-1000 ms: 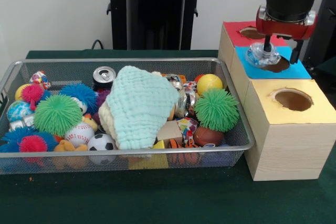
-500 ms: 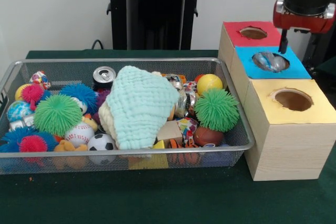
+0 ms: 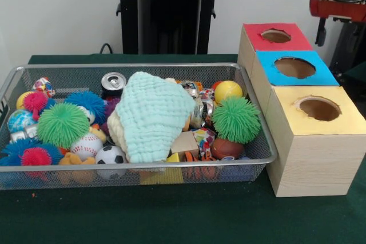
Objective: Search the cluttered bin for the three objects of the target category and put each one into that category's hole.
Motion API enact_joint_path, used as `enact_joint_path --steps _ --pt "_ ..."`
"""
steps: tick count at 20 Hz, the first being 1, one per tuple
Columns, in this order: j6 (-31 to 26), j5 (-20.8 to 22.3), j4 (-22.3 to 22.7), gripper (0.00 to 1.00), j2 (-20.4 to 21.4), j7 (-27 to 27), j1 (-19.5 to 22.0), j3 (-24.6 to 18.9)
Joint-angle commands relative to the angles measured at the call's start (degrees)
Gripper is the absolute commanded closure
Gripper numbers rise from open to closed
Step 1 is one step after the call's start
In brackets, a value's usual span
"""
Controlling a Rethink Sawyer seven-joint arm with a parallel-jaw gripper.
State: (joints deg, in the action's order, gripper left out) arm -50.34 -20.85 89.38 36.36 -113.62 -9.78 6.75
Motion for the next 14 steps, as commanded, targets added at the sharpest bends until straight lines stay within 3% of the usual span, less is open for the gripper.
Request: enact_joint_path --steps 1,10,14 --pt "-1.0 2.3 4.5 0.00 0.4 -7.1 3.3 0.0" --pt "12.1 8.8 8.6 0.00 2.1 -2.2 6.8 2.1" --pt "14.8 12.2 10.7 0.00 3.7 1.6 11.4 1.7"
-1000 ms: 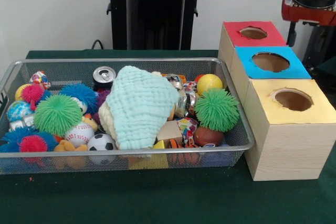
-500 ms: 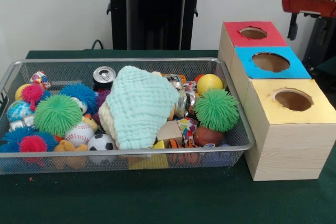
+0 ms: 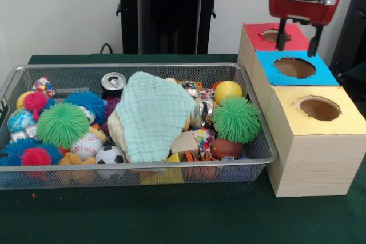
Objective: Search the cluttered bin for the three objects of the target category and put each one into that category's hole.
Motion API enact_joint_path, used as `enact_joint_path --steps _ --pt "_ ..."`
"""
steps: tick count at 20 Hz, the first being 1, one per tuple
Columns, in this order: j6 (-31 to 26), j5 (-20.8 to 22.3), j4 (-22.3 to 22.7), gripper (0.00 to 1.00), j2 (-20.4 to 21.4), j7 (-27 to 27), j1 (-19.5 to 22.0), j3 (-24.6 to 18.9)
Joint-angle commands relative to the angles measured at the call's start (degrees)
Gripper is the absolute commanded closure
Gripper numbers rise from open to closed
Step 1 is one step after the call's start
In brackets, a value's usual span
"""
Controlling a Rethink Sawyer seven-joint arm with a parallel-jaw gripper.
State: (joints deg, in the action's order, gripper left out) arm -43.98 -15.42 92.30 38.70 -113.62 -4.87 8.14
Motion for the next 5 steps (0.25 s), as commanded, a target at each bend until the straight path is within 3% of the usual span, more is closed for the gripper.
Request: enact_joint_path --steps 1,5 --pt "8.4 7.5 7.9 0.00 1.6 2.7 7.9 -0.2" --pt "8.5 10.0 9.0 0.00 3.4 4.5 11.9 -1.7"
